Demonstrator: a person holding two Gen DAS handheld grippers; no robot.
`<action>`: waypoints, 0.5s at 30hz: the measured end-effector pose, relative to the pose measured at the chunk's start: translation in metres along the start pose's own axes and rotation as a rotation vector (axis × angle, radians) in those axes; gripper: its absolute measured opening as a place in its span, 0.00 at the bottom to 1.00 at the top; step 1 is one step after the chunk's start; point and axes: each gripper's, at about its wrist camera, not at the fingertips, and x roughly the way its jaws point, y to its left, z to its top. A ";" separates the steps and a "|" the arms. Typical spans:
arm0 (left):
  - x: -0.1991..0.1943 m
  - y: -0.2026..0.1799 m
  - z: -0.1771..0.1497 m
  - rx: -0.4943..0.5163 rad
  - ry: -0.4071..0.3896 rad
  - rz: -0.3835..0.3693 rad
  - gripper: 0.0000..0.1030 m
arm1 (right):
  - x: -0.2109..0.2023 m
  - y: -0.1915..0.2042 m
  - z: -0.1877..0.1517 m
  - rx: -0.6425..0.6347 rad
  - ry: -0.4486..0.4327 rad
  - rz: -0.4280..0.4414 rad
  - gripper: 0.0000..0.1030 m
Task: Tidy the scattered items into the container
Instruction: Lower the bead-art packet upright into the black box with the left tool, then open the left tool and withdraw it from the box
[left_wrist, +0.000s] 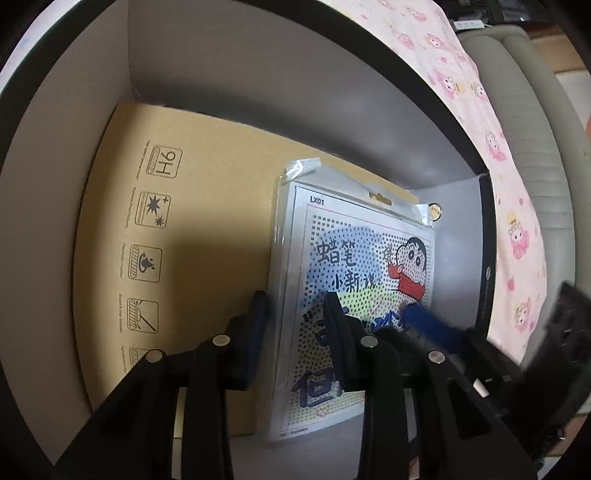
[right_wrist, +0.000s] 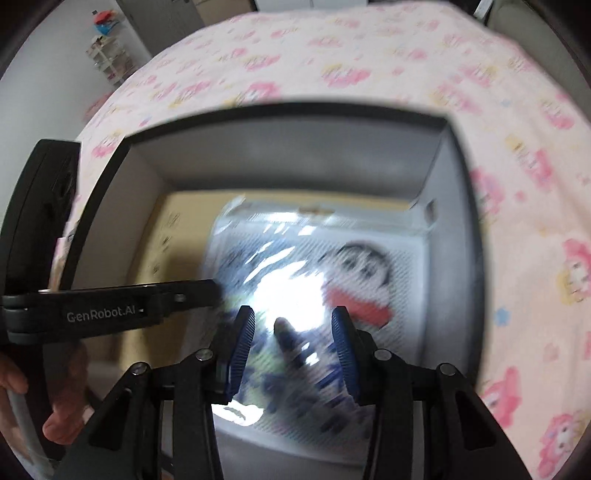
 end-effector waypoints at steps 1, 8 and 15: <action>0.000 0.000 0.001 -0.006 0.006 -0.002 0.30 | 0.004 -0.003 -0.001 0.017 0.022 0.021 0.38; 0.003 -0.017 -0.006 0.069 -0.001 0.059 0.40 | 0.005 -0.010 -0.007 0.009 0.043 0.017 0.38; -0.027 -0.026 -0.022 0.104 -0.099 0.051 0.40 | -0.012 -0.016 -0.018 0.061 -0.024 0.016 0.38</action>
